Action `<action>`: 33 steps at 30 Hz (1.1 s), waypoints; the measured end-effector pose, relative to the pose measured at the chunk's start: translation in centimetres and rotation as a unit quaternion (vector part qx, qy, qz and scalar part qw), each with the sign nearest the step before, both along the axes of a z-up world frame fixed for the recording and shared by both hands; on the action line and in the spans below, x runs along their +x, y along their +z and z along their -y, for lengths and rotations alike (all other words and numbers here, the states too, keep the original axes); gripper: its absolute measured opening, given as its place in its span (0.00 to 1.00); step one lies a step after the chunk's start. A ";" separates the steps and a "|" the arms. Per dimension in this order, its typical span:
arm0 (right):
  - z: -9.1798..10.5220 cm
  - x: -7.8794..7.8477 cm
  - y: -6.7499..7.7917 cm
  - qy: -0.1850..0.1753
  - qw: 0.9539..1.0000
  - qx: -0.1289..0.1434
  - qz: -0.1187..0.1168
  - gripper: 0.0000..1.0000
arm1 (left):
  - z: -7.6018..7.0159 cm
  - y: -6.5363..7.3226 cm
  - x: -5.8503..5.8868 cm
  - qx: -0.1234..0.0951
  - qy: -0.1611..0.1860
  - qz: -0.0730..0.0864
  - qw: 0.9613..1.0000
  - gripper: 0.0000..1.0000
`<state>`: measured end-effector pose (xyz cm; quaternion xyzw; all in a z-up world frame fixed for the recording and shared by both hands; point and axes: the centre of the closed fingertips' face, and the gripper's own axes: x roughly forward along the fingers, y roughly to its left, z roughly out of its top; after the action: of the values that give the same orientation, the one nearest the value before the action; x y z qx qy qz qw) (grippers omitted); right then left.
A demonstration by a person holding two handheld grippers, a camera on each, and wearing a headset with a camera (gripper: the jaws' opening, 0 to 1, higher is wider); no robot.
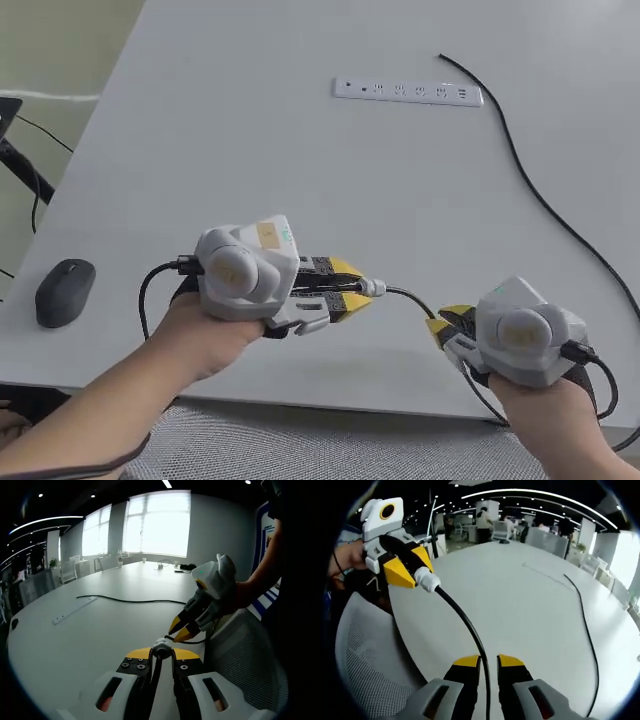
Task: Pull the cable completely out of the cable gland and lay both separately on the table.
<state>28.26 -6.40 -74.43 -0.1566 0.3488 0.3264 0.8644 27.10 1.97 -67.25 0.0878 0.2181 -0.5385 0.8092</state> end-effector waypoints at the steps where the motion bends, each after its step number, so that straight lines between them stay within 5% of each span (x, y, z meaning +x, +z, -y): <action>1: -0.4 0.2 0.8 0.014 1.000 0.000 0.014 0.10 | 0.0 0.0 0.0 0.000 -0.001 -0.001 1.000 0.15; 4: -1.4 0.3 2.4 0.060 0.997 -0.016 0.044 0.14 | 0.0 0.1 -0.1 0.000 -0.001 -0.001 1.000 0.15; 7: -3.9 -0.1 4.5 0.136 0.986 -0.034 0.091 0.15 | -0.1 0.1 -0.3 -0.001 -0.001 -0.002 1.000 0.15; 15: -6.3 -1.1 5.2 0.201 0.969 -0.071 0.121 0.12 | 0.0 0.1 -0.7 -0.003 -0.007 -0.006 1.000 0.15; 23: -7.1 -1.3 4.9 0.225 0.962 -0.084 0.132 0.04 | 0.1 0.1 -0.8 -0.003 -0.009 -0.007 1.000 0.15; 33: -7.2 -1.3 5.0 0.224 0.962 -0.078 0.137 0.01 | 0.2 -0.1 -1.0 -0.004 -0.008 -0.009 1.000 0.15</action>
<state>26.94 0.82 -69.40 -0.3407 0.2079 0.4587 0.7939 26.14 1.75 -67.33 0.0810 0.2225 -0.5465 0.8033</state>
